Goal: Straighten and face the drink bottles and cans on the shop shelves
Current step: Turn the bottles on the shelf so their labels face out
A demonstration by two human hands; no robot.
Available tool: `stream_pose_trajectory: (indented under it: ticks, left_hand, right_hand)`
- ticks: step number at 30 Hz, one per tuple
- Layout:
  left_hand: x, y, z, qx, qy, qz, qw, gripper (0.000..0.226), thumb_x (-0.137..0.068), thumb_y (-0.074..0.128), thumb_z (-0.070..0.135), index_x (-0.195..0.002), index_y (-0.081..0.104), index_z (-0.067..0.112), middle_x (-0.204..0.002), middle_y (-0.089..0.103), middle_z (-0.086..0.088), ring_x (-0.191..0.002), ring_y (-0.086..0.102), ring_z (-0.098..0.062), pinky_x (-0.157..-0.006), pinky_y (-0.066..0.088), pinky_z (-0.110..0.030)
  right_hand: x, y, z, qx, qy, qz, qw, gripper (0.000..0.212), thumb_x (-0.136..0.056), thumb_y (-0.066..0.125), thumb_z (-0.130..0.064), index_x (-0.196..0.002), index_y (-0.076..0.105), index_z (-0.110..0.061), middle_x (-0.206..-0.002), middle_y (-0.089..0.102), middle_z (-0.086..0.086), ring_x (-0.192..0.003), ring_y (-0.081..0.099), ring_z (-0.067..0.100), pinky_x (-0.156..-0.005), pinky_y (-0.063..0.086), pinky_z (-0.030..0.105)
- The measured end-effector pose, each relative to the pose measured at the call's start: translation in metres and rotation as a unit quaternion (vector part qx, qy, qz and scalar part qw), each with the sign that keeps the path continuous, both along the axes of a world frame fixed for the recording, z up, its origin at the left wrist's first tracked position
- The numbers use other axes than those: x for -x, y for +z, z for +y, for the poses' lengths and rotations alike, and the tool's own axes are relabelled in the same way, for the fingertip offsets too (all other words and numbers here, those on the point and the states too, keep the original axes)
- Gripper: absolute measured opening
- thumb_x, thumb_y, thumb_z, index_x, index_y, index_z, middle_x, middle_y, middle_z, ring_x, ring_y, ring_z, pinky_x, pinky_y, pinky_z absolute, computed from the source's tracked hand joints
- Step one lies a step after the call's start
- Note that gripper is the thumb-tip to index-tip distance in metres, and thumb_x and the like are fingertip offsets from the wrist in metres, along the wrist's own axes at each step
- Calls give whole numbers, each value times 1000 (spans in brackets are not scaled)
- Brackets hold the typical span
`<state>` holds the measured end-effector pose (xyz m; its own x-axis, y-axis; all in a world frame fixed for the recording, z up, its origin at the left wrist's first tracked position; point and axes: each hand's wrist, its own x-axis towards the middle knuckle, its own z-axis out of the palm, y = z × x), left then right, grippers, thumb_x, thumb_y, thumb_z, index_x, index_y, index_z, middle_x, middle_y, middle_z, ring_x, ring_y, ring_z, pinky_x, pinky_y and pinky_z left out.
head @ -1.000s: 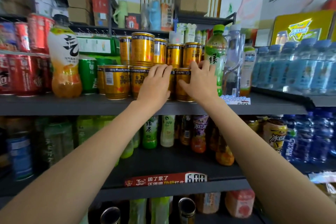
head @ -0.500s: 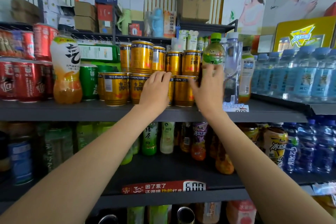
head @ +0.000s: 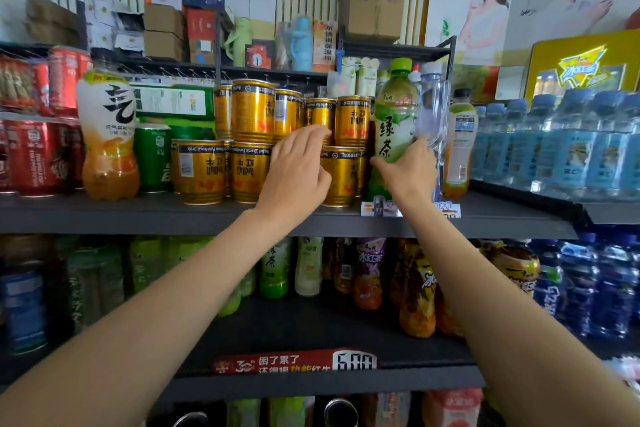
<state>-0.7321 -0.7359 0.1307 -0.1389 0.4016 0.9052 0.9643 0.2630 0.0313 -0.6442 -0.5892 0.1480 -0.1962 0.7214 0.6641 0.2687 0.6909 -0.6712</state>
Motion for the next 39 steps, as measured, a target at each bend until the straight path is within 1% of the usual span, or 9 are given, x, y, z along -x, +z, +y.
stream_pose_trajectory:
  ticks: [6,10,15,18,20,24,28,33,39]
  left_hand:
    - [1,17,-18,-112,-40,3,993,39,-87,45,9,-126,47,4,-124,51,-8,-118,45,-19,-102,30,-28]
    - [-18,0,-43,-181,-202,-44,961,33,-90,41,22,-116,49,4,-110,51,-5,-102,50,-11,-89,42,-22]
    - [-23,-64,-91,-118,-267,-51,955,39,-91,39,38,-118,43,9,-107,50,-8,-97,49,-18,-85,40,-20]
    - [5,-110,-127,-58,-243,-39,968,40,-91,44,40,-116,42,9,-109,45,-6,-100,45,-19,-98,30,-9]
    - [25,-138,-142,18,-186,-46,981,43,-80,50,32,-112,49,3,-109,51,-9,-102,44,-20,-101,28,-9]
    - [46,-164,-140,145,-120,-174,967,55,-79,58,41,-121,56,5,-119,58,-13,-111,47,-16,-86,25,-5]
    - [64,-171,-109,172,-128,-293,932,56,-83,66,35,-130,48,12,-130,52,-3,-121,47,-17,-86,25,-7]
    - [86,-175,-61,175,-90,-414,889,59,-84,66,34,-133,39,12,-129,51,-3,-120,50,-20,-90,36,-20]
    - [109,-173,-16,184,-12,-450,874,56,-81,70,26,-127,43,11,-124,57,-6,-114,54,-21,-81,40,-23]
  right_hand:
    - [-23,17,-28,-123,11,113,986,73,-81,71,-33,-136,33,-4,-130,45,12,-120,45,23,-95,35,26]
    - [-50,3,-84,-177,174,196,949,66,-74,76,-33,-121,43,0,-109,56,-1,-106,55,14,-90,50,30]
    - [-43,-75,-159,-198,280,157,926,55,-73,76,-30,-113,43,-14,-103,56,-8,-98,55,-2,-84,44,6]
    - [-16,-128,-179,-191,285,91,935,53,-75,67,-36,-115,53,-4,-106,57,-3,-104,50,1,-90,34,0]
    - [2,-161,-181,-204,273,39,939,53,-77,62,-33,-121,49,-6,-114,55,0,-108,49,13,-93,30,3]
    - [36,-200,-168,-153,250,-30,955,57,-74,67,-13,-127,48,-5,-118,59,10,-112,50,18,-91,39,19]
    - [64,-213,-148,-88,223,-74,968,57,-73,66,-4,-128,48,-1,-118,61,13,-108,55,21,-84,41,19]
    - [95,-218,-122,16,202,-159,966,46,-79,70,-8,-119,47,-2,-111,62,14,-102,60,29,-84,48,36]
    - [127,-217,-97,110,179,-161,964,39,-79,66,-2,-111,45,2,-108,61,19,-100,61,32,-84,51,37]
